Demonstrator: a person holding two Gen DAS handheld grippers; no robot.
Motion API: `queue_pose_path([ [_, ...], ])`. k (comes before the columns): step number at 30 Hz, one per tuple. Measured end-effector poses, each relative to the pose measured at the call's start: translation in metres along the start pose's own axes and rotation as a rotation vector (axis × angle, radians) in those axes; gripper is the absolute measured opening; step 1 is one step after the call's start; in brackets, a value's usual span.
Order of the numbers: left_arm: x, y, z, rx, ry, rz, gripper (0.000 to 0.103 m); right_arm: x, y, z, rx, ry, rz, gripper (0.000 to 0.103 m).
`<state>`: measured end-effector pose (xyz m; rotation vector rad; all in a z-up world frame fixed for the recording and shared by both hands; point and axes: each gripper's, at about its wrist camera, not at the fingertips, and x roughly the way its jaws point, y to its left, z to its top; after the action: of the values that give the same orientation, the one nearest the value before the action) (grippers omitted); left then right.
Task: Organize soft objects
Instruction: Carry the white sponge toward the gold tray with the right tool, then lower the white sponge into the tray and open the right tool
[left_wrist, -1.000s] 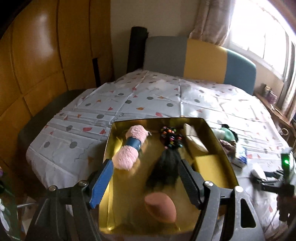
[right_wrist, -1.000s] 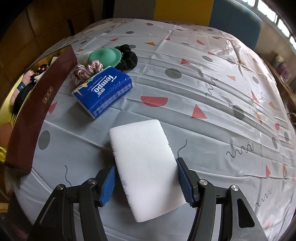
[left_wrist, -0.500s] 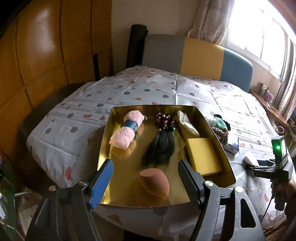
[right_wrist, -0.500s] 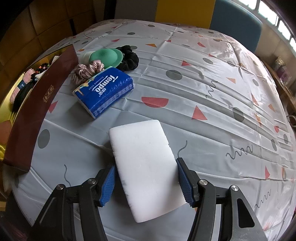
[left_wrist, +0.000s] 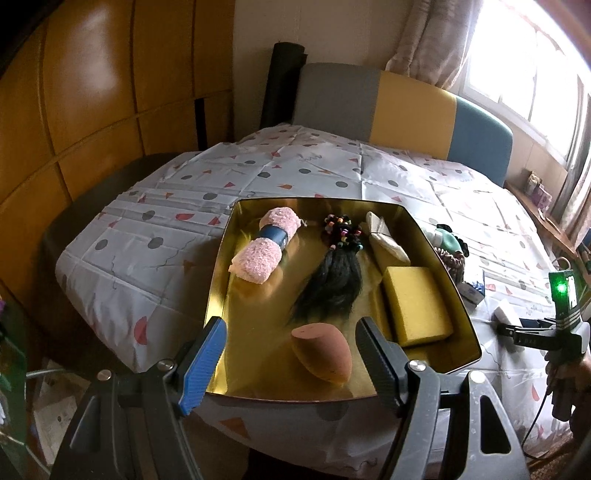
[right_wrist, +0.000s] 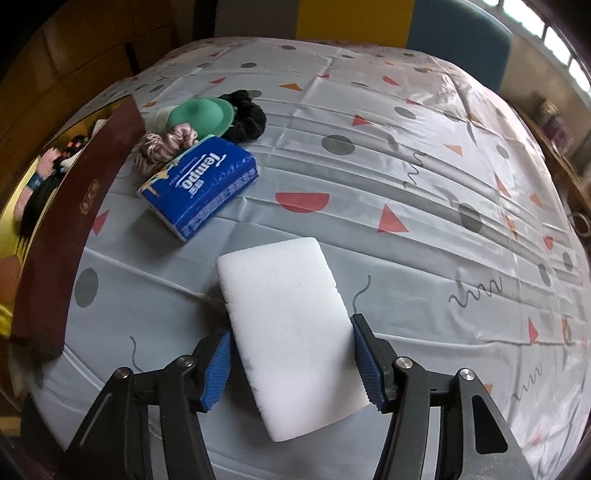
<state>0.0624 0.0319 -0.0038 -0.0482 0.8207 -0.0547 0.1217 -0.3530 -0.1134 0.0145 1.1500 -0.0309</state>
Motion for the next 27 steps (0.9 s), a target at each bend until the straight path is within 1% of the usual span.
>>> queue_pose_path([
  [4, -0.002, 0.005, -0.002, -0.011, -0.005, 0.0, 0.073, -0.007, 0.003, 0.003, 0.041, -0.01, -0.03, 0.059],
  [7, -0.003, 0.012, -0.003, -0.025, -0.011, 0.009, 0.073, -0.023, 0.009, 0.008, 0.07, -0.05, 0.0, 0.059],
  [11, -0.003, 0.022, -0.004, -0.049, -0.01, 0.017, 0.073, -0.044, 0.028, 0.017, 0.061, -0.097, 0.055, 0.059],
  [16, -0.005, 0.025, -0.005, -0.056, -0.014, 0.022, 0.073, -0.063, 0.065, 0.026, 0.025, -0.141, 0.147, 0.059],
  [21, -0.006, 0.024, -0.004, -0.052, -0.018, 0.02, 0.073, -0.082, 0.115, 0.032, -0.034, -0.18, 0.245, 0.059],
  [24, -0.008, 0.023, -0.004, -0.051, -0.02, 0.018, 0.073, -0.086, 0.149, 0.036, -0.065, -0.175, 0.309, 0.059],
  [27, -0.008, 0.024, -0.003, -0.052, -0.018, 0.018, 0.073, -0.083, 0.179, 0.039, -0.092, -0.161, 0.343, 0.059],
])
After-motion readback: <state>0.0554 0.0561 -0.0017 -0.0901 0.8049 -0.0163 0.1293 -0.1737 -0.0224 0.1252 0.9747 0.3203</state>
